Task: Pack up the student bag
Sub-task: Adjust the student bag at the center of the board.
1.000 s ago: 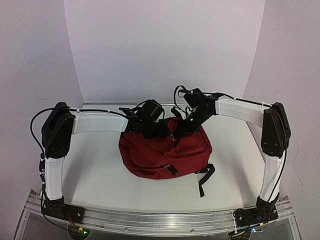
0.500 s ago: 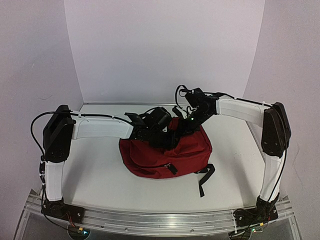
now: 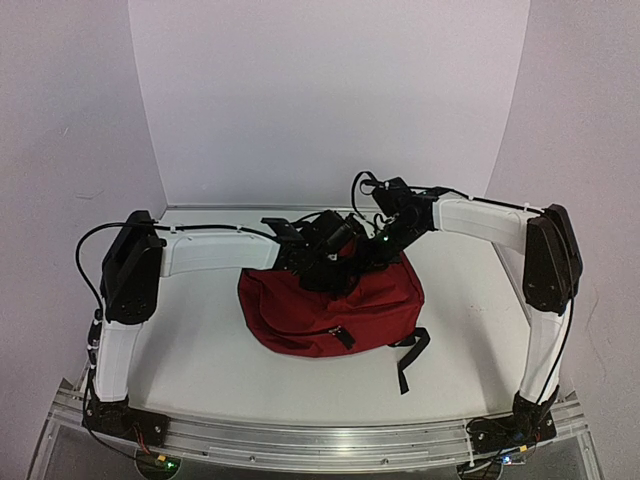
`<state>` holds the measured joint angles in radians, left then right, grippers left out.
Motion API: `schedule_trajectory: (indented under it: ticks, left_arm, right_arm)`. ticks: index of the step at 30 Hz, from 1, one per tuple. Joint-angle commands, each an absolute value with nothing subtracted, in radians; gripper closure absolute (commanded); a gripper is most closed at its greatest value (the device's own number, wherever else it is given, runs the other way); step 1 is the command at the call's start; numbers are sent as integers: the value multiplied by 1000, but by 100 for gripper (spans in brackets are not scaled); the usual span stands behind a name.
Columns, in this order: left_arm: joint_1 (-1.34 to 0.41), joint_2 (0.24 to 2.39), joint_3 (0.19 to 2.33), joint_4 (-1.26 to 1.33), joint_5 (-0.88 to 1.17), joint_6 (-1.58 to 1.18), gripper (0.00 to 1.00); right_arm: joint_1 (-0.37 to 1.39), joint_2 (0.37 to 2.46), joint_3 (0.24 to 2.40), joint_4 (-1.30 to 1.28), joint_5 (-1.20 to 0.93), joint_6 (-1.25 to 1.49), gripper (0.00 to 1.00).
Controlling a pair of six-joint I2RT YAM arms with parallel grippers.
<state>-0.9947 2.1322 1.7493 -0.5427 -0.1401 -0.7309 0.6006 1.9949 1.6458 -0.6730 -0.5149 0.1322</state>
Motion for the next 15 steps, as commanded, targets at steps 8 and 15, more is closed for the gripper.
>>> schedule_trajectory:
  ticks: [8,15]
  left_arm:
    - [-989,1884,1546,-490,-201,-729,100]
    - [-991,1743,1391,-346,-172,-723,100]
  right_arm:
    - [607,1960,1621,-683,-562,130,100]
    - [644,1971,1655,-682,-606,128,98]
